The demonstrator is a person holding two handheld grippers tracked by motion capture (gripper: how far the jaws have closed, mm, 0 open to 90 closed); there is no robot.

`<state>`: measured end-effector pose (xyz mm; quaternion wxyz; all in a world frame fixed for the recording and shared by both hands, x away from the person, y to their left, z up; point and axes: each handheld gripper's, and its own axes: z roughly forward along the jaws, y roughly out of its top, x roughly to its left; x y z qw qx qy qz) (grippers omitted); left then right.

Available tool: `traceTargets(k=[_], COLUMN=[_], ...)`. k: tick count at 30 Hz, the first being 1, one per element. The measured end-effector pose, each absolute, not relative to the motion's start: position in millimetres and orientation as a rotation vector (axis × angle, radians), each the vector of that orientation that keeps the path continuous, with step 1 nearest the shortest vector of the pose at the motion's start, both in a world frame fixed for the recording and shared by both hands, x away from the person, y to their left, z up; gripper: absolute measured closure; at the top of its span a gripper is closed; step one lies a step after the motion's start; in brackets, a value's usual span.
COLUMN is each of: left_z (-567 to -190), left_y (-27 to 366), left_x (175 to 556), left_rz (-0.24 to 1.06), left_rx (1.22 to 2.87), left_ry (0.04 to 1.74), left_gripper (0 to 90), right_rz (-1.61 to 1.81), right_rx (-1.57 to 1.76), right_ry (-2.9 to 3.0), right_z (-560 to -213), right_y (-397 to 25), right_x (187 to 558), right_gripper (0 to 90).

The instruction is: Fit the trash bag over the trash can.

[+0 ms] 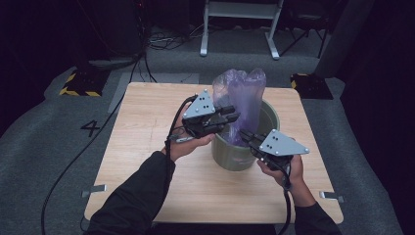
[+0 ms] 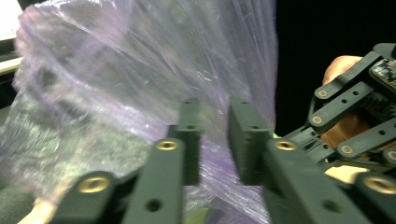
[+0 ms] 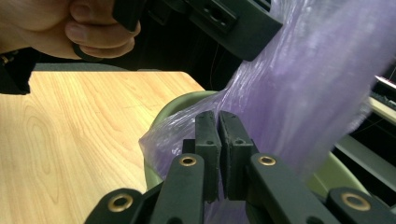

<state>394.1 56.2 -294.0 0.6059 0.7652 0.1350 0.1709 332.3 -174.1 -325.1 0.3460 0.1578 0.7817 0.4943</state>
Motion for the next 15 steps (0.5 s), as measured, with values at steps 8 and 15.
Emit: traceTargets(k=[8, 15], left_z=[-295.5, -295.1], left_y=[49.6, 36.8], left_x=[397.3, 391.7], left_rz=[0.303, 0.347], left_rx=[1.777, 1.821], left_ry=[0.396, 0.390], left_gripper=[27.8, 36.5], right_rz=[1.274, 1.239], right_rx=[0.407, 0.373], right_ry=[2.053, 2.044], right_z=[-328.3, -331.3], right_y=[-171.9, -166.2], right_x=[334.1, 332.2], right_gripper=[87.2, 86.6])
